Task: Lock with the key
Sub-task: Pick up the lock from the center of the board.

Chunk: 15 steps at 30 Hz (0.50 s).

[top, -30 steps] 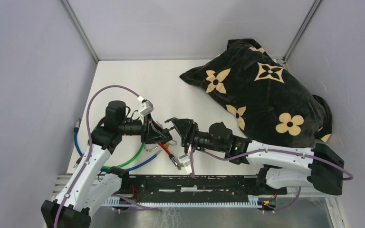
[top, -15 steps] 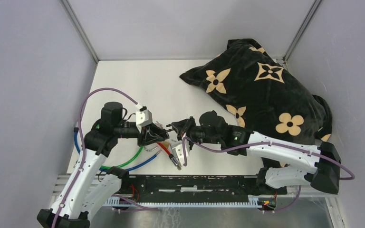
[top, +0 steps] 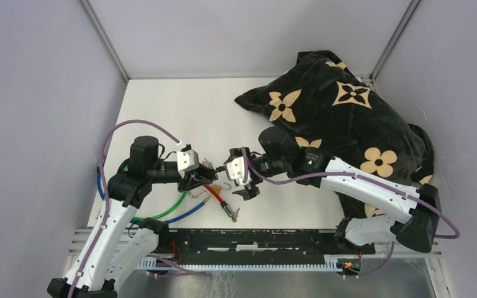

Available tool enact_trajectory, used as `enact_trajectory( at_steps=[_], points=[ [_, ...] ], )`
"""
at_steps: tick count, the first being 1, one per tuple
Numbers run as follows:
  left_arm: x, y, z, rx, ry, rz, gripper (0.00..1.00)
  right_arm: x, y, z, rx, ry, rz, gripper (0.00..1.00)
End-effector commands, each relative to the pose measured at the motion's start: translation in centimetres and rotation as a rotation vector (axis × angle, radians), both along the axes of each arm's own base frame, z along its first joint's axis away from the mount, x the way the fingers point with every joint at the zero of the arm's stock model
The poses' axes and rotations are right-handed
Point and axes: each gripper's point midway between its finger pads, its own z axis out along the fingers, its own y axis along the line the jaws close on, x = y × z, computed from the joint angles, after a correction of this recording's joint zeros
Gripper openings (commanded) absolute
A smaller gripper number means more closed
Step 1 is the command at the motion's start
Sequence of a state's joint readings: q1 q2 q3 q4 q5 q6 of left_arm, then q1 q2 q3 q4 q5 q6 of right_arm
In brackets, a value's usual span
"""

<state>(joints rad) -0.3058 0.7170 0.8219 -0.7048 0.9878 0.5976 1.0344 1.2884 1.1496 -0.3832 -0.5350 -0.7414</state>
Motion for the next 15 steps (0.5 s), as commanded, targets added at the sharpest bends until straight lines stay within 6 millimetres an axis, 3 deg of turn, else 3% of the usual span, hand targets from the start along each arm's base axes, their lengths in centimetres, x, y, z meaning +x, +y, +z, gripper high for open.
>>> enact_trajectory(
  at_steps=[1, 10, 13, 15],
  points=[
    [1.6, 0.1, 2.8, -0.022, -0.183, 0.017, 0.02, -1.0, -0.5, 1.9, 0.05, 0.281, -0.022, 0.98],
    [0.7, -0.1, 3.0, -0.05, -0.152, -0.009, 0.02, 1.7, 0.0, 4.5, 0.306, 0.144, -0.139, 0.93],
    [0.5, -0.2, 3.0, -0.056, -0.143, -0.017, 0.02, 1.8, 0.9, 4.3, 0.312, 0.158, -0.118, 0.82],
    [0.4, -0.3, 3.1, -0.06, -0.139, -0.021, 0.02, 1.8, 1.6, 3.9, 0.296, 0.183, -0.098, 0.68]
  ],
)
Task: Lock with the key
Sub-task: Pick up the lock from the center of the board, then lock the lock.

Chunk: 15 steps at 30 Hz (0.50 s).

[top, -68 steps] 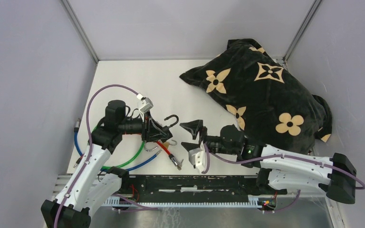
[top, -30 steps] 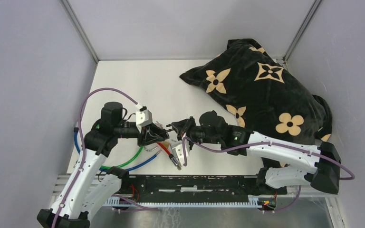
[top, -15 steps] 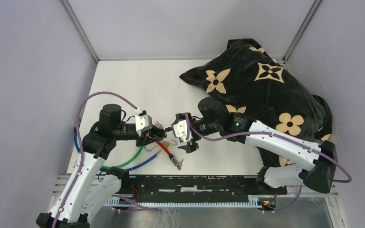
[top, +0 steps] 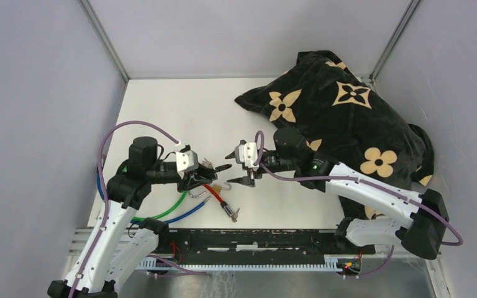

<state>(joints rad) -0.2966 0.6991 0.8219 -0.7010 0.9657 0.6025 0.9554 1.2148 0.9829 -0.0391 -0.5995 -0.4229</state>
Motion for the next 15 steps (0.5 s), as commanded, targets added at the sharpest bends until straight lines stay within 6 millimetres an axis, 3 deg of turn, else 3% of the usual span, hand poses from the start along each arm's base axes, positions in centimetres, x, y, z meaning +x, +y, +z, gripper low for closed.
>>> enact_trajectory(
  at_steps=[1, 4, 5, 9, 12, 15],
  points=[
    [0.0, -0.7, 2.9, -0.065, -0.109, -0.049, 0.02, 0.5, 2.0, 1.8, 0.073, 0.002, 0.024, 0.6],
    [-0.1, -0.7, 3.1, -0.068, -0.113, -0.051, 0.02, 0.6, 2.5, 0.5, 0.02, 0.036, 0.039, 0.32],
    [-0.1, -0.7, 3.1, -0.069, -0.114, -0.05, 0.02, 0.6, 2.7, 0.4, 0.014, 0.042, 0.046, 0.27],
    [-0.4, -0.7, 2.9, -0.074, -0.097, -0.059, 0.02, 0.0, 2.9, -0.3, -0.004, 0.082, 0.08, 0.22],
    [-0.3, -0.9, 2.7, -0.084, -0.086, -0.057, 0.02, 0.0, 3.1, -0.3, -0.003, 0.112, 0.078, 0.0],
    [-0.1, -0.9, 2.8, -0.089, -0.09, -0.049, 0.02, -0.4, 3.2, -0.2, -0.013, 0.142, 0.099, 0.0]
  ],
)
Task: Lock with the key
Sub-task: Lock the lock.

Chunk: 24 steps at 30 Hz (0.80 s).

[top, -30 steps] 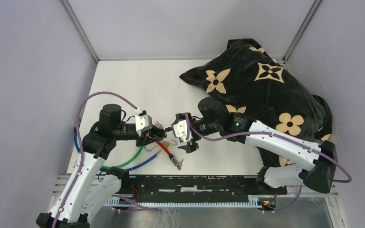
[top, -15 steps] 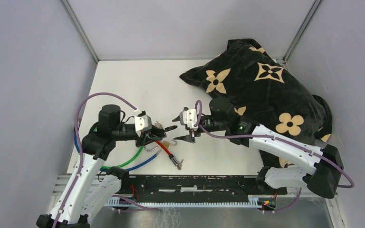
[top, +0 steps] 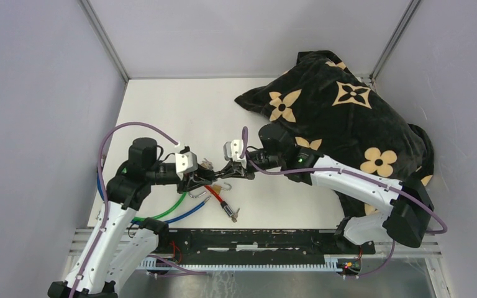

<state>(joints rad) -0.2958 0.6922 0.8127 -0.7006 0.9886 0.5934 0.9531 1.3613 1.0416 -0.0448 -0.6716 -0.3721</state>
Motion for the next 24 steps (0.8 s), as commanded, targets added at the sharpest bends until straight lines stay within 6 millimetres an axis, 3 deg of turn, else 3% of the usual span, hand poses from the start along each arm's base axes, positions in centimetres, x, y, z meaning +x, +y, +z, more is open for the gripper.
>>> enact_trajectory(
  at_steps=[1, 6, 9, 13, 16, 20, 24],
  points=[
    [0.4, -0.7, 2.8, -0.078, -0.102, -0.028, 0.02, -0.8, 1.0, 3.1, 0.065, 0.04, 0.046, 0.0],
    [0.6, -0.9, 2.7, -0.109, -0.059, -0.002, 0.04, -1.3, 0.6, 6.5, 0.172, 0.086, 0.057, 0.0],
    [0.8, -1.3, 4.1, -0.181, -0.012, 0.037, 0.2, -1.0, -0.4, 7.9, 0.242, 0.094, 0.005, 0.0],
    [0.4, -1.6, 5.7, -0.261, 0.05, 0.06, 0.23, -1.0, -1.7, 9.0, 0.335, 0.108, -0.039, 0.0],
    [0.2, -1.5, 5.3, -0.273, 0.074, 0.071, 0.29, -0.8, -2.2, 9.6, 0.365, 0.107, -0.062, 0.0],
    [-0.2, -1.5, 5.1, -0.285, 0.083, 0.071, 0.47, -1.1, -2.3, 10.0, 0.376, 0.116, -0.046, 0.0],
    [0.0, -1.5, 5.4, -0.299, 0.089, 0.092, 0.5, -1.0, -2.7, 10.8, 0.394, 0.103, -0.051, 0.0]
  ],
)
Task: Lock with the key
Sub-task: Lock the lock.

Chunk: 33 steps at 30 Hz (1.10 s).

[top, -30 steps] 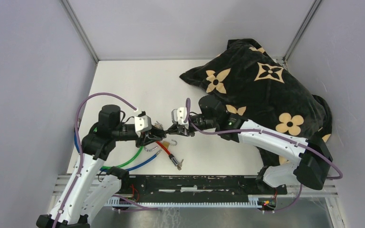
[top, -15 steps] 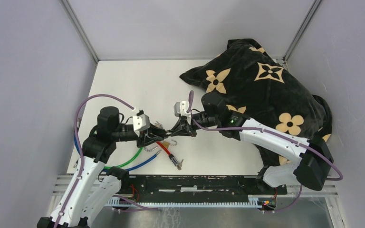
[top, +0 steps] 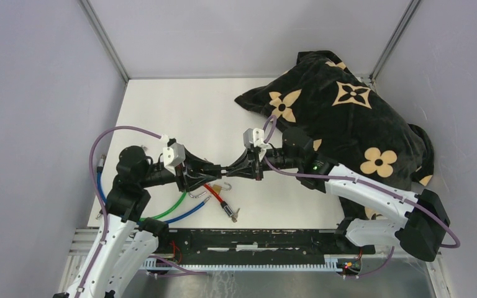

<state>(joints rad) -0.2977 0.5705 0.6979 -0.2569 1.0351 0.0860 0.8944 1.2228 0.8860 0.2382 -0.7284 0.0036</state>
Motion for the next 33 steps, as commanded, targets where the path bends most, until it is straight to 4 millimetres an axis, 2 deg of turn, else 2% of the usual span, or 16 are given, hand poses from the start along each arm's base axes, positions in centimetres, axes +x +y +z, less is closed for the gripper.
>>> enact_trajectory(
  at_steps=[1, 5, 8, 10, 11, 14, 20, 21, 23, 25, 31, 32, 33],
  points=[
    [0.4, 0.0, 0.6, -0.042, 0.053, 0.041, 0.5, 0.0, -0.7, 7.2, 0.202, -0.127, -0.016, 0.0],
    [0.2, -0.1, -0.1, -0.05, 0.095, 0.037, 0.52, -0.2, -0.7, 7.5, 0.207, -0.13, -0.006, 0.0],
    [0.3, -0.3, 1.2, -0.095, 0.078, 0.036, 0.31, -0.3, -0.5, 7.0, 0.194, -0.118, 0.008, 0.0],
    [0.3, -0.4, 2.1, -0.124, 0.072, 0.033, 0.28, -0.3, -0.4, 6.8, 0.187, -0.113, 0.016, 0.0],
    [0.3, -0.5, 2.3, -0.133, 0.077, 0.028, 0.29, -0.4, -0.4, 6.7, 0.184, -0.112, 0.021, 0.0],
    [-0.1, -0.6, 2.6, -0.148, 0.076, 0.002, 0.48, -0.3, -0.4, 6.5, 0.172, -0.121, 0.019, 0.0],
    [0.1, -0.7, 2.8, -0.165, 0.083, 0.007, 0.51, -0.3, -0.3, 6.2, 0.153, -0.12, 0.031, 0.0],
    [0.1, -0.7, 2.9, -0.168, 0.082, 0.006, 0.44, -0.3, -0.3, 6.2, 0.153, -0.121, 0.031, 0.0],
    [0.2, -0.7, 2.8, -0.168, 0.088, 0.007, 0.19, -0.4, -0.2, 6.4, 0.157, -0.122, 0.035, 0.0],
    [0.2, -0.7, 2.6, -0.168, 0.096, 0.009, 0.03, -0.5, -0.2, 6.6, 0.164, -0.124, 0.04, 0.0],
    [0.0, -0.7, 2.2, -0.17, 0.084, 0.007, 0.02, -0.8, -0.4, 7.0, 0.172, -0.132, 0.056, 0.0],
    [-0.1, -0.6, 2.6, -0.183, 0.063, 0.009, 0.02, -1.3, -0.5, 6.9, 0.172, -0.137, 0.085, 0.03],
    [0.0, -0.6, 3.2, -0.203, 0.036, 0.018, 0.02, -1.9, -0.5, 6.8, 0.172, -0.138, 0.116, 0.18]
  ],
)
